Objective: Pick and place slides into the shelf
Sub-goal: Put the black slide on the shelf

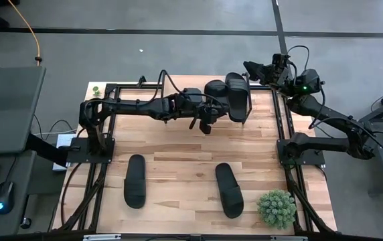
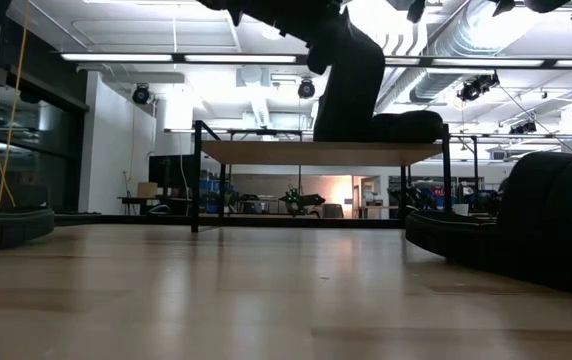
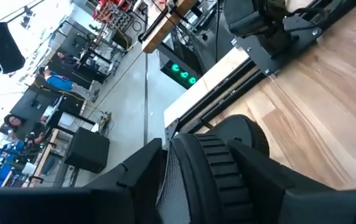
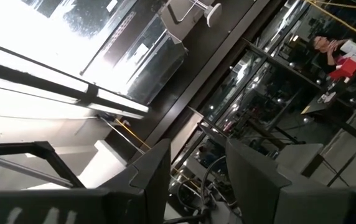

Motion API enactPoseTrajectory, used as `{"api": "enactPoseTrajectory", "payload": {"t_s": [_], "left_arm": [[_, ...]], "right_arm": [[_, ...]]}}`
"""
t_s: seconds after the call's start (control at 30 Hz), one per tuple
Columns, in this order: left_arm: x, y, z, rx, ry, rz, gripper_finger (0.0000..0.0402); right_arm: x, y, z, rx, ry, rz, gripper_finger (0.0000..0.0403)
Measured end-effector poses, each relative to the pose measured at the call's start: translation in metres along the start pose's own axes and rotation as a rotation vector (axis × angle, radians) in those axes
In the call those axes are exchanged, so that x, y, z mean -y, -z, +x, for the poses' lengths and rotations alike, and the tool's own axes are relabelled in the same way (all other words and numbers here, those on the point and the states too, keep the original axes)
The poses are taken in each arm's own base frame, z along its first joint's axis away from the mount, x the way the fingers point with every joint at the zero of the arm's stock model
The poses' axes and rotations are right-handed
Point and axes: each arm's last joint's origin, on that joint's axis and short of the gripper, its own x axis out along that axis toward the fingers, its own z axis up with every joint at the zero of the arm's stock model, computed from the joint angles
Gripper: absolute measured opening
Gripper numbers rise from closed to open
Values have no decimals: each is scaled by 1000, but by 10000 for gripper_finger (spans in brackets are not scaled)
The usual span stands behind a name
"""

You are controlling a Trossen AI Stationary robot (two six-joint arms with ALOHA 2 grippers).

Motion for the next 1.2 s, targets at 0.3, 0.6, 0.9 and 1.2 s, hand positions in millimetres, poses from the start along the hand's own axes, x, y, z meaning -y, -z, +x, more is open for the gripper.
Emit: {"api": "enactPoseTrajectory", "payload": {"t_s": [0.3,0.6,0.9,1.2], "left_arm": [[3,4,0,-63,17,-12,208],[10,17,13,-96,40,-20,218],[1,37,16,-142,29,-84,219],[-2,38,17,-101,43,-154,218]], "right_arm": [[0,0,0,-6,-3,13,147],[0,0,0,-8,-6,13,147],[-1,0,0,-7,-11,28,147],[-1,0,0,-7,-11,27,147]]}}
